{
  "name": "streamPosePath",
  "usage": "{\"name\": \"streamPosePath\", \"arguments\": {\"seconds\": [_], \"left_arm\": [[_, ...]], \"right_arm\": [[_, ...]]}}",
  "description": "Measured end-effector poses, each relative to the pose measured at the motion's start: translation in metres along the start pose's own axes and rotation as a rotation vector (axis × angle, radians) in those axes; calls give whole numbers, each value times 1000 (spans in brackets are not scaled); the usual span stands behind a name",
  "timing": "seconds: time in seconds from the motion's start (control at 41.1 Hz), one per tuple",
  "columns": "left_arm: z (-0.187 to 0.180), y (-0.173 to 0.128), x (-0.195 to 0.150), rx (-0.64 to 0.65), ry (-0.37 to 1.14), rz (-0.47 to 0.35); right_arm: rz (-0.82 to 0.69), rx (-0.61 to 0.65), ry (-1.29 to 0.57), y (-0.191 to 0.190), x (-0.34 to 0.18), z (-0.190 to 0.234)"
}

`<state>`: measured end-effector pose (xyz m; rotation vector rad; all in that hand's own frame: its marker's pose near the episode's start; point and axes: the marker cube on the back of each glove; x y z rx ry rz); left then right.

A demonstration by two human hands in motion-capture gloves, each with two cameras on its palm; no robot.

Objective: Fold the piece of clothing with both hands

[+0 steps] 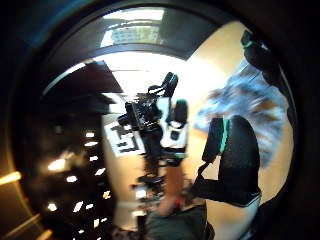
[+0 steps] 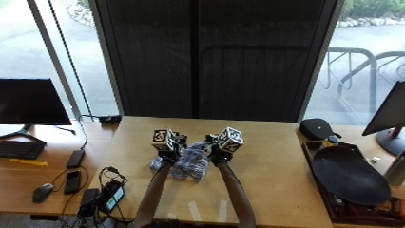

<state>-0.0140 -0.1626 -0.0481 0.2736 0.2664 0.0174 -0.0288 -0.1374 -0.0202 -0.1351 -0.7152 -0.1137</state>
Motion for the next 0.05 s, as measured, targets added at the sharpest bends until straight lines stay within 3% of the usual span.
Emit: {"name": "streamPosePath", "arguments": {"seconds": [0.049], "left_arm": [[4,-1,1,-18,-70,13]], "right_arm": [[19,39,148,2,6,-19]]}}
